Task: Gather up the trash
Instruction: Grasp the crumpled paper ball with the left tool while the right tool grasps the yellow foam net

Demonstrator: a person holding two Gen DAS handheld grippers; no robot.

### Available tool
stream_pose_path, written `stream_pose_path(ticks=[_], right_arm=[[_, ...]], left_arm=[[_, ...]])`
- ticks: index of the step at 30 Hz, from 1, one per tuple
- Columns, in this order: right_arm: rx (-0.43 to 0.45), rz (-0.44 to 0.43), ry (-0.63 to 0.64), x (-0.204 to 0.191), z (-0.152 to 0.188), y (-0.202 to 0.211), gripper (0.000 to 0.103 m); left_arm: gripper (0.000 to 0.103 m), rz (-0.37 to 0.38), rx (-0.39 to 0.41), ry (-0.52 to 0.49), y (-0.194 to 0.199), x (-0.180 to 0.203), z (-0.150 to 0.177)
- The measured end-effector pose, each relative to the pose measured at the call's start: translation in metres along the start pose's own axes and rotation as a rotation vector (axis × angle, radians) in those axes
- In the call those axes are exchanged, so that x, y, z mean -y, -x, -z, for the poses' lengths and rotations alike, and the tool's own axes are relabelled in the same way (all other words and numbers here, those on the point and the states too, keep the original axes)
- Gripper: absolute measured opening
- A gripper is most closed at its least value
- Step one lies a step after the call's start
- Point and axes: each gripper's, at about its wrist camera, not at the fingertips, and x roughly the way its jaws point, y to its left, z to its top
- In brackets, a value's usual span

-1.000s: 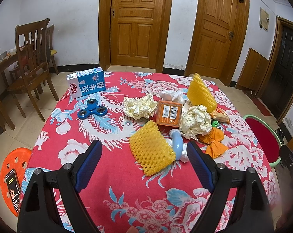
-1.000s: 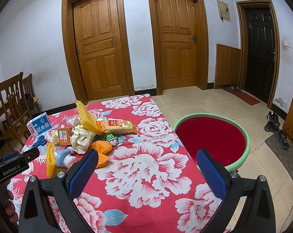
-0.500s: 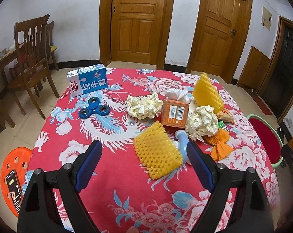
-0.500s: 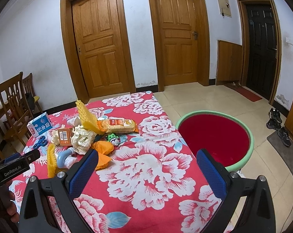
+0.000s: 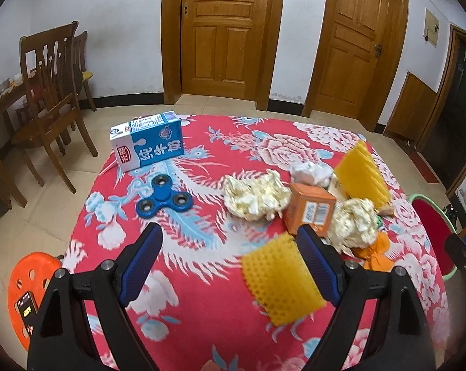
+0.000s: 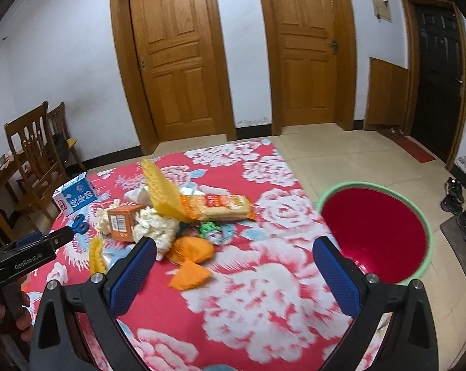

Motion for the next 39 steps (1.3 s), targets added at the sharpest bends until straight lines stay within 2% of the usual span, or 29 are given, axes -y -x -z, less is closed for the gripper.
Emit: stream_pose_path(ticks=[9,16,18,22,27,32,37,39], right_arm=[[-0.062,-0.024,0.039,-0.039,-0.024,-0.049,0.103],[-0.071,-0.009,0.03,-0.053,-0.035,-0.079,0.102],[-0.082,0.004,0.026,-0.055,-0.037,-0.087,0.096],[-0.11,0.004,0.019,-0.054,-0.038,-0.098,0.077],[-0.136,0.008,0.036,-0.055,-0.036,-0.107,0.055],[-0.149,0.02,0.029,-0.053,-0.032,-0.109,0.036],[-0.161,0.017,0.018,-0.051,-0.03,-0.11,0.025],[-0.163,0.016,0.008,-0.049,-0.029,-0.11,0.02]], left_arm=[[0.087,0.05,-0.078,0.004,-0.044,-0.014,-0.024],[0.087,0.092,-0.137,0.016,-0.073,-0.015,-0.031],[0.086,0.103,-0.148,0.02,-0.081,-0.014,-0.032],[0.084,0.106,-0.174,0.023,-0.095,-0.01,-0.032],[0.075,0.12,-0.189,0.027,-0.105,-0.007,-0.026],[0.066,0.18,-0.204,0.062,-0.112,-0.011,-0.024],[0.06,0.2,-0.198,0.073,-0.112,-0.011,-0.023],[0.052,0.224,-0.199,0.076,-0.113,-0.01,-0.023]])
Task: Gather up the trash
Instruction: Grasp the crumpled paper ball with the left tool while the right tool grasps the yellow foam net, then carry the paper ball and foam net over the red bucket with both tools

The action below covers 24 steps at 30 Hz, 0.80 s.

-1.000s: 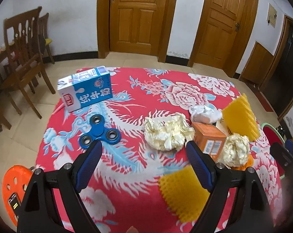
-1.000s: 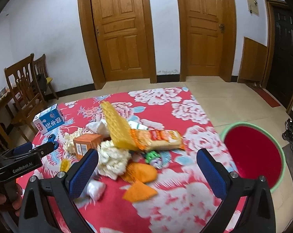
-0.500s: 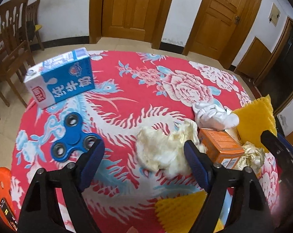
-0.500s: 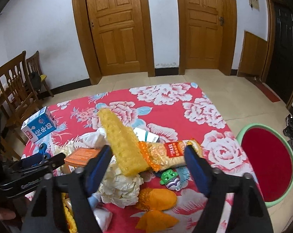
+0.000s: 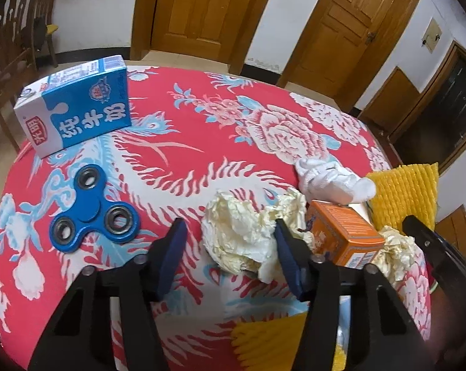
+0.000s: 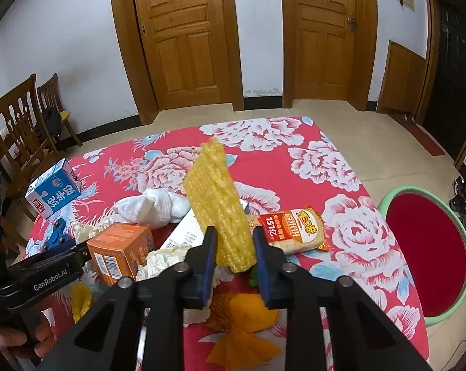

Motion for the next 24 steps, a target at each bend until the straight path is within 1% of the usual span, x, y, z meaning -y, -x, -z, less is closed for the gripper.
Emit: stream_pose_path(ticks=[1,3,4,6,7,11,21,24], right_arm=[[0.0,0.002,-0.003,0.001,0.0,0.0,0.017],[0.002,0.003,-0.007,0.003,0.0,0.001,0.015],[0.006,0.003,-0.007,0.003,0.0,0.002,0.014],[0.021,0.007,-0.004,0.004,0.0,0.007,0.013],[0.026,0.009,-0.004,0.005,0.0,0.008,0.013],[0.05,0.0,-0.003,0.008,-0.001,0.02,0.013],[0.117,-0.055,-0.027,0.026,0.001,0.059,0.013],[0.143,-0.07,-0.039,0.032,0.001,0.072,0.013]], left_arm=[[0.049,0.014,-0.002,0.002,0.0,0.0,0.0],[0.037,0.046,-0.005,0.005,-0.001,0.001,0.001],[0.035,0.05,-0.001,0.002,0.0,0.002,0.001],[0.028,0.049,0.013,-0.006,0.002,0.003,0.001],[0.026,0.049,0.016,-0.007,0.003,0.004,0.001],[0.024,0.063,0.031,-0.001,0.012,0.005,0.001],[0.024,0.095,0.116,0.014,0.061,0.017,0.001],[0.024,0.093,0.141,0.006,0.075,0.025,0.001]])
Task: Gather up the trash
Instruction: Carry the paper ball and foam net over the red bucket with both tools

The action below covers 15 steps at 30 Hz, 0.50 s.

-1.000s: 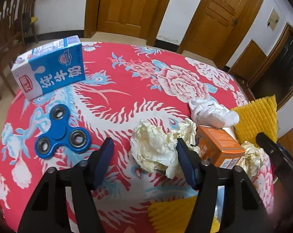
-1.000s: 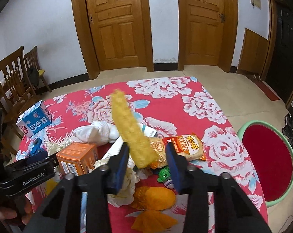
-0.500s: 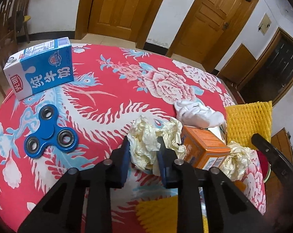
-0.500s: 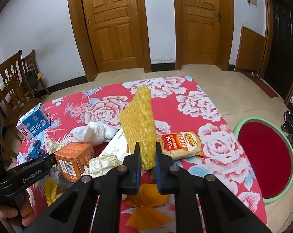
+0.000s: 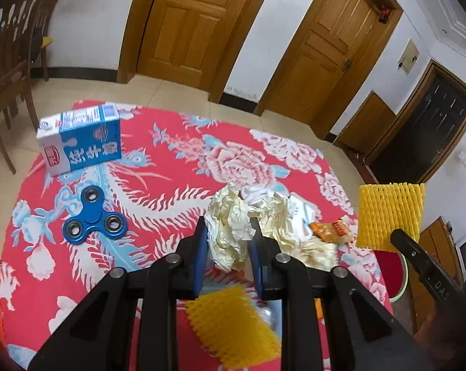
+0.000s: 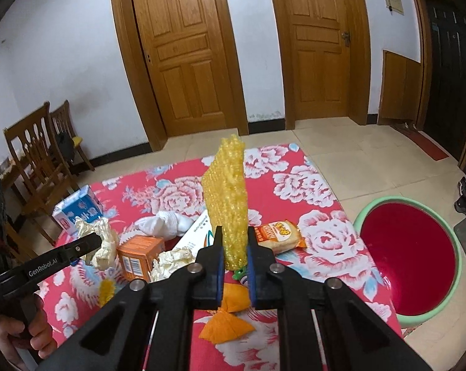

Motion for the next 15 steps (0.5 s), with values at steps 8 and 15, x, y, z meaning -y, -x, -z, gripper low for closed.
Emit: stream_pose_path(ticks=[8,15], right_arm=[[0.044,-0.01,-0.048,0.03,-0.001,0.031,0.013],[0.08,0.019,-0.124,0.071,0.002,0.05,0.013]], left_arm=[[0.024,0.039,0.023,-0.025,0.019,0.036,-0.004],[0.024,0.073,0.025,-0.111,0.022,0.085,-0.005]])
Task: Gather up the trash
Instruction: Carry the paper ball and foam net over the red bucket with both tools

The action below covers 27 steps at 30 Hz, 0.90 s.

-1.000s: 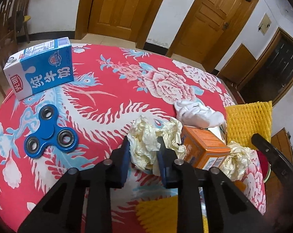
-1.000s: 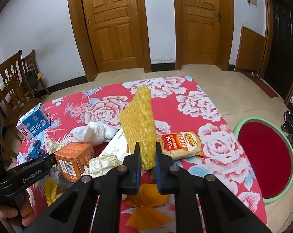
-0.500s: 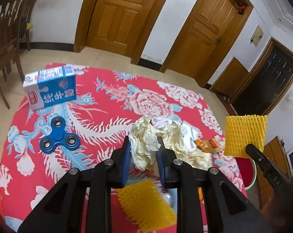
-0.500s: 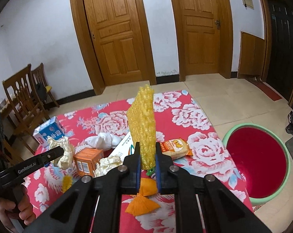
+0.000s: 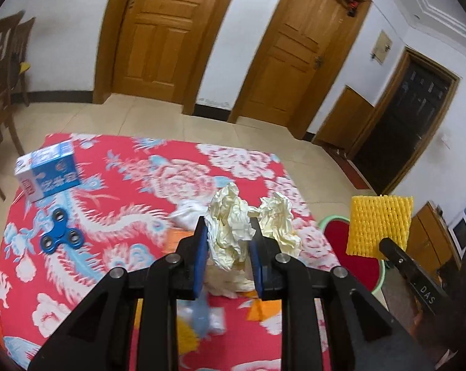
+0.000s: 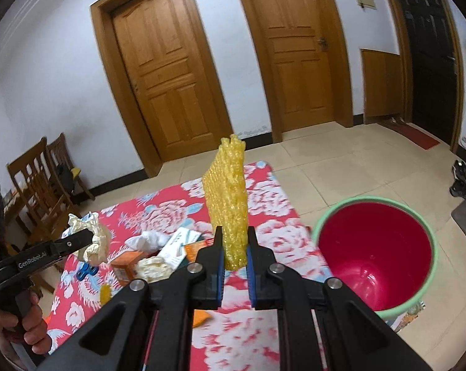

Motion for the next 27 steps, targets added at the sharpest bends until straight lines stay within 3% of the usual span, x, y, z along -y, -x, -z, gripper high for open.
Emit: stream_pose_path(ticks=[17,27], right_arm=[[-0.001,0.146,-0.194,0.12,0.018,0.011,0.013],[-0.057,0.203,-0.271,0.171,0.038,-0.007,0.014]], left_arm=[[0.024,0.104,-0.128,-0.185,-0.08,0.126,0.018],[0.024,0.174,-0.208,-0.296,-0.14,0.183,0.044]])
